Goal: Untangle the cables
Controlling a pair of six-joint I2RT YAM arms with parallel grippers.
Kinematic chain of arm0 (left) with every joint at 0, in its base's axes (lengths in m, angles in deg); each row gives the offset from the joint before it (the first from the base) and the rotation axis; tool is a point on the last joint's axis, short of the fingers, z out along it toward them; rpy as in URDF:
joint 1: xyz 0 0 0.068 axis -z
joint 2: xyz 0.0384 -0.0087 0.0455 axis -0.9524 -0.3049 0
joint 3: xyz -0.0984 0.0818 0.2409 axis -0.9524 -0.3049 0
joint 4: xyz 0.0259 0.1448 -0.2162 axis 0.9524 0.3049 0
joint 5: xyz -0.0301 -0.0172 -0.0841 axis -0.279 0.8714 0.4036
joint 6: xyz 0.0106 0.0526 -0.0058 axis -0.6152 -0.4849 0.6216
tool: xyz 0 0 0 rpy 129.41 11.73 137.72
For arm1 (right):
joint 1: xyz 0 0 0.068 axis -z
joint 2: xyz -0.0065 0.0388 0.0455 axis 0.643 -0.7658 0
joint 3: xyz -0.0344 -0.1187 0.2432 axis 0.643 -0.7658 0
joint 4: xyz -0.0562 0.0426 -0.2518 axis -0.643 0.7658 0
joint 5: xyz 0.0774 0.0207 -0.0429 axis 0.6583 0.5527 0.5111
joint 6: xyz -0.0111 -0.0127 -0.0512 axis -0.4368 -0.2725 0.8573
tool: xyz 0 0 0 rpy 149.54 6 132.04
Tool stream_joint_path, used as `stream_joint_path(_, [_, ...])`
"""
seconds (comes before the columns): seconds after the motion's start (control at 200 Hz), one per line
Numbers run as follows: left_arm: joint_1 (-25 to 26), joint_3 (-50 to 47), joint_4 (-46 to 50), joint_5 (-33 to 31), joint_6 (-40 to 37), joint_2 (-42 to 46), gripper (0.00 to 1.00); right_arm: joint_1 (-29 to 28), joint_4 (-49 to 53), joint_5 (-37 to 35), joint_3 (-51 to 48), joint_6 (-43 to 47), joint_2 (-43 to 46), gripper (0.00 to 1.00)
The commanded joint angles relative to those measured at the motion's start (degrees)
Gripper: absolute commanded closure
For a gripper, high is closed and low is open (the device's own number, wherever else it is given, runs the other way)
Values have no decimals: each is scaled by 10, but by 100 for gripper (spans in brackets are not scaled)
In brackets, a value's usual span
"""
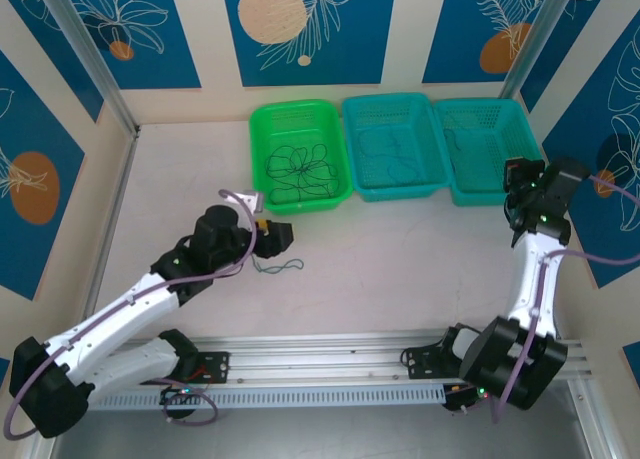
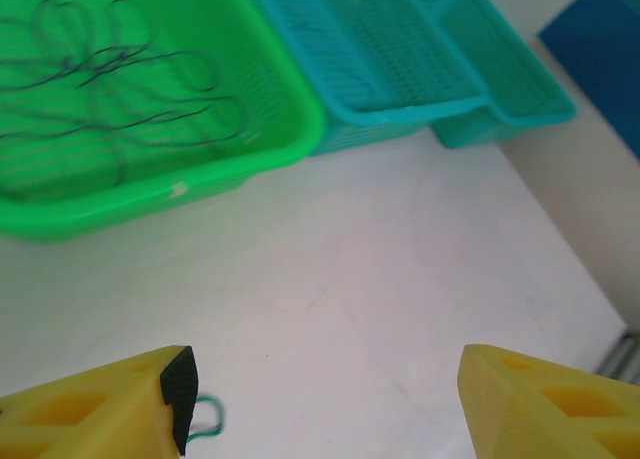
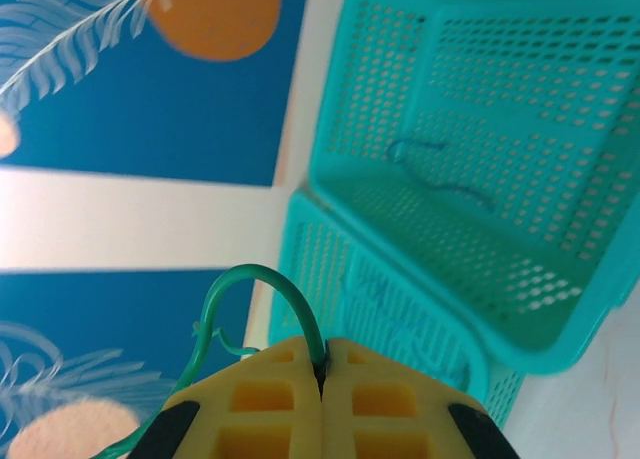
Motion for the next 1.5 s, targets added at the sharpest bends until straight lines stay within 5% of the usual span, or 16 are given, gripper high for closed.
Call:
stream_joint_path(0.0, [7, 30, 6, 92, -103, -13, 29, 8, -57, -54, 26, 2, -56, 100])
stream_joint_path(0.215, [8, 25, -37, 152, -198, -30, 26, 22, -109, -48, 97, 6, -199, 100])
stream_joint_path(0.59, [8, 53, -98, 153, -190, -133, 24, 22, -107, -115, 148, -10, -334, 100])
stream_joint_path(0.98, [8, 42, -111, 136, -150, -121, 22, 13, -63, -74, 173, 67, -303, 25])
stream_joint_path(1.22, [8, 41, -102, 136, -146, -104, 21, -16, -17, 91, 230, 217, -301, 25])
stream_joint_path(1.375, [9, 48, -94, 150, -158, -111, 20, -80, 203, 81, 437, 424, -420, 39])
stream_joint_path(1.49, [11, 66, -75, 152, -174, -123, 20, -96, 299, 59, 573, 463, -533, 50])
